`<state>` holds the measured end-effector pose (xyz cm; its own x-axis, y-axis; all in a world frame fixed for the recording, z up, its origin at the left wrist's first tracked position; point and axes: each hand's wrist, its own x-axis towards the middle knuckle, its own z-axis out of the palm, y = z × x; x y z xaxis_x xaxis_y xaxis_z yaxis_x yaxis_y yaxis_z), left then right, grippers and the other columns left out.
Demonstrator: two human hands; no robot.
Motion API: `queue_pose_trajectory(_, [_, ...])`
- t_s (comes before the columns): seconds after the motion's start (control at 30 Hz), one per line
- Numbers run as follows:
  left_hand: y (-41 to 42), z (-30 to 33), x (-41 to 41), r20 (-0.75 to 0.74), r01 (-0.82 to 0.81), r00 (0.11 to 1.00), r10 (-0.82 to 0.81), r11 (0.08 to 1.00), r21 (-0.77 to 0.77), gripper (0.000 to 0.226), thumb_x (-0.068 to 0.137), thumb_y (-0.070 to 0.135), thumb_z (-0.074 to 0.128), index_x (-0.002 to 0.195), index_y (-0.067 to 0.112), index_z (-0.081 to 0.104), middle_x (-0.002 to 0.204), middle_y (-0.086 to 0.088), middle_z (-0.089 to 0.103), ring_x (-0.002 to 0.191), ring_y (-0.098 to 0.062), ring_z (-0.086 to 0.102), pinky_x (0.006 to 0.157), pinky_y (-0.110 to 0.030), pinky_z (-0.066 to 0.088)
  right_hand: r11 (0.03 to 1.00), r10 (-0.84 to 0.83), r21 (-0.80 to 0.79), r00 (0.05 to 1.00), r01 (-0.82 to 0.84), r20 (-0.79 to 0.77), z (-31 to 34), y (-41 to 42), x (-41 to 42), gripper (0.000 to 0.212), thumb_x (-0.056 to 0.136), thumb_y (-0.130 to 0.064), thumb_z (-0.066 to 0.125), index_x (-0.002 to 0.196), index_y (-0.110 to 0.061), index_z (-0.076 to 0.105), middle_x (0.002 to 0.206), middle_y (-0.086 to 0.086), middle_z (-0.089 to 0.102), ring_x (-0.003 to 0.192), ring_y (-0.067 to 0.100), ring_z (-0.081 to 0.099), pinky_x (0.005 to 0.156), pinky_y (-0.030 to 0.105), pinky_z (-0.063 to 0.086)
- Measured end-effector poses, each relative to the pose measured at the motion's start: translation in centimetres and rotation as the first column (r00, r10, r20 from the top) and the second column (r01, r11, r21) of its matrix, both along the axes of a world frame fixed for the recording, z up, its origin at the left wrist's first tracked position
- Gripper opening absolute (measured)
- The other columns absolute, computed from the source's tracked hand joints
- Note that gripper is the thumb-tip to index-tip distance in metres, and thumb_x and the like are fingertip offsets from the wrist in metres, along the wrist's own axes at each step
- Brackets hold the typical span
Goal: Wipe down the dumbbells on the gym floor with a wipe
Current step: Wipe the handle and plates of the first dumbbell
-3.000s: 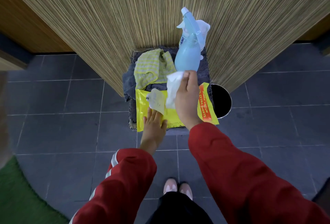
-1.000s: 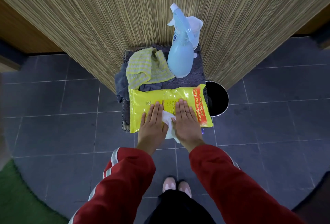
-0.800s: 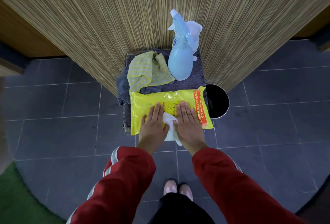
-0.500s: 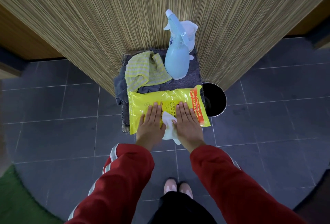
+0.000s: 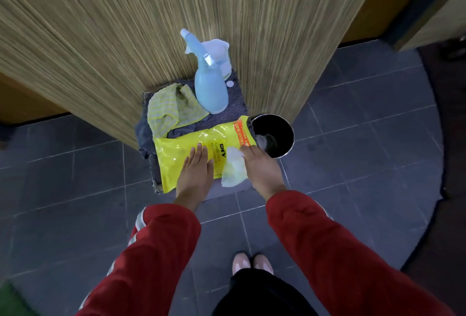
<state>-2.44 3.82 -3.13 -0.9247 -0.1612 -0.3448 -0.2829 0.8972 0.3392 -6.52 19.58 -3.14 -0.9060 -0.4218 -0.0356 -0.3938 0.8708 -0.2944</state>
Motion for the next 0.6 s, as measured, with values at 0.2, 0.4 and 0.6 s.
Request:
queue_pose_trajectory(0.2, [7.3, 2.3, -1.2, -0.095, 0.247, 0.964, -0.249, 0.968, -0.028, 0.048, 0.102, 0.024, 0.026, 0.146, 0.007, 0.019, 0.157, -0.008, 0.012, 0.146, -0.018, 0.008, 0.116, -0.027, 0.002, 0.966, -0.26, 0.048, 0.935, 0.256, 0.241, 3.9, 7.0, 1.3, 0.042, 0.089, 0.006, 0.04, 0.13, -0.006, 0.041, 0.13, 0.013, 0.044, 0.106, 0.034, 0.054, 0.074, 0.04, 0.044])
queue_pose_trajectory(0.4, [18.4, 3.8, -2.3, 0.012, 0.591, 0.807, -0.591, 0.805, -0.058, 0.051, 0.1, 0.014, 0.019, 0.108, -0.009, 0.064, 0.117, -0.024, 0.063, 0.104, -0.036, 0.064, 0.083, -0.042, 0.053, 0.861, -0.496, 0.033, 0.821, 0.508, 0.284, 5.1, 18.2, 4.5, 0.034, 0.09, 0.003, 0.04, 0.123, -0.004, 0.044, 0.121, 0.015, 0.048, 0.1, 0.038, 0.057, 0.074, 0.041, 0.046])
queue_pose_trajectory(0.6, [34.9, 6.2, -0.2, -0.03, 0.767, 0.64, -0.768, 0.641, -0.039, 0.049, 0.102, 0.026, 0.023, 0.147, 0.007, 0.016, 0.157, -0.009, 0.014, 0.146, -0.02, 0.01, 0.116, -0.03, 0.004, 0.646, -0.742, 0.09, 0.595, 0.758, 0.31, 6.4, 33.9, 10.8, 0.033, 0.091, -0.012, 0.051, 0.124, -0.007, 0.048, 0.122, 0.01, 0.049, 0.107, 0.031, 0.055, 0.083, 0.037, 0.047])
